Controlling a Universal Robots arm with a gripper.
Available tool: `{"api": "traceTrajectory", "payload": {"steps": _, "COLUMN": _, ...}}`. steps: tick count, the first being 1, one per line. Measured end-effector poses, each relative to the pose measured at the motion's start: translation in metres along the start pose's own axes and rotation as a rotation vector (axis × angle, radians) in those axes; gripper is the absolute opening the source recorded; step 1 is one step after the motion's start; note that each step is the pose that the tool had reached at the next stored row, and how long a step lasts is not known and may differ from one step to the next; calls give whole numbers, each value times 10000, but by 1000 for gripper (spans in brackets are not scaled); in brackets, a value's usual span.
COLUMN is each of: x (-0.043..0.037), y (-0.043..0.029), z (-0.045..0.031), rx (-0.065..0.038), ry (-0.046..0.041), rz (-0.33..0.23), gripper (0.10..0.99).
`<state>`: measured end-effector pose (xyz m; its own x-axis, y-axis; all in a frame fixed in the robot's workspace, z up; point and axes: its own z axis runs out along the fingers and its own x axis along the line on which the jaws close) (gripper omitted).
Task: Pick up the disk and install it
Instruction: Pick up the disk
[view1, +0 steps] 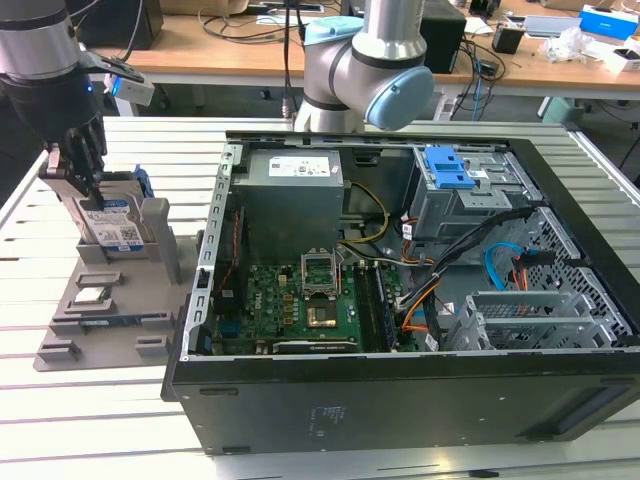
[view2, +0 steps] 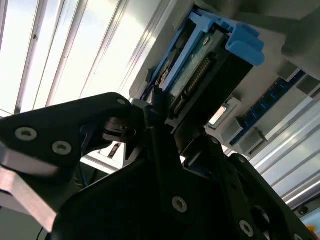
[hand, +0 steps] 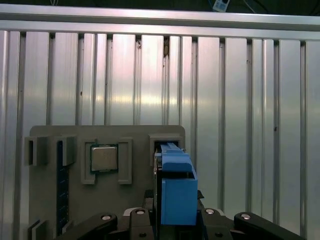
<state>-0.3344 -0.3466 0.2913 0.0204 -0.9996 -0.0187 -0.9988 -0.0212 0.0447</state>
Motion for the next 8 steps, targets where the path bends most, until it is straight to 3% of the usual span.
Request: {"api": "traceTrajectory", "payload": {"steps": 8, "x": -32, "y": 7, "z": -161, "rx": 0, "ry": 1, "rz": 2, "gripper": 361}}
